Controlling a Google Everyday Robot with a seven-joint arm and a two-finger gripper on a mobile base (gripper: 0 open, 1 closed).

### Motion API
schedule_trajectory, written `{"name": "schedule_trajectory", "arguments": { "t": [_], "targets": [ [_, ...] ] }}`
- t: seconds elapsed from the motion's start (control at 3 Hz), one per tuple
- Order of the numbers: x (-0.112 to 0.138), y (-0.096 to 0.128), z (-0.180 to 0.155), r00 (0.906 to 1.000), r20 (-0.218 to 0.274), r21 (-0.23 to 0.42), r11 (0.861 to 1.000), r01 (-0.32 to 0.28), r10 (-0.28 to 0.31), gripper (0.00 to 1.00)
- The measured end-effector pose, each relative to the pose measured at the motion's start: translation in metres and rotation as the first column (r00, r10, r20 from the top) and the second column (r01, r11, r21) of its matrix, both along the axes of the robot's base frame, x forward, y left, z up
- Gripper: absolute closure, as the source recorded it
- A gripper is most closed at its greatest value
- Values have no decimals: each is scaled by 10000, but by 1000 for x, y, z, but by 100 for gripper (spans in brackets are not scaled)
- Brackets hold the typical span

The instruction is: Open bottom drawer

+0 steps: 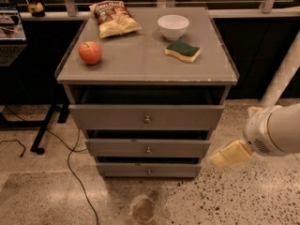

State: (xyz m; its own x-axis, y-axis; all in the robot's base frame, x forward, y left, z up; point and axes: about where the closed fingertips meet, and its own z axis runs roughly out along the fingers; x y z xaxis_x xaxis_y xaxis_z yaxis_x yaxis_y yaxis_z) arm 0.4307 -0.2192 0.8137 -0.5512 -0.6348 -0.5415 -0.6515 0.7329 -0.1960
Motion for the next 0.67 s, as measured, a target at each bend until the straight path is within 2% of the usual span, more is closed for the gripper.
{"name": "schedule_trajectory", "arguments": {
  "t": [0.33,0.67],
  "targets": [
    [2,3,-42,9935,-37,774,9905,1133,-1134,0],
    [7,7,-78,9767,-59,1299,9683,2136,-2146,0]
  ]
}}
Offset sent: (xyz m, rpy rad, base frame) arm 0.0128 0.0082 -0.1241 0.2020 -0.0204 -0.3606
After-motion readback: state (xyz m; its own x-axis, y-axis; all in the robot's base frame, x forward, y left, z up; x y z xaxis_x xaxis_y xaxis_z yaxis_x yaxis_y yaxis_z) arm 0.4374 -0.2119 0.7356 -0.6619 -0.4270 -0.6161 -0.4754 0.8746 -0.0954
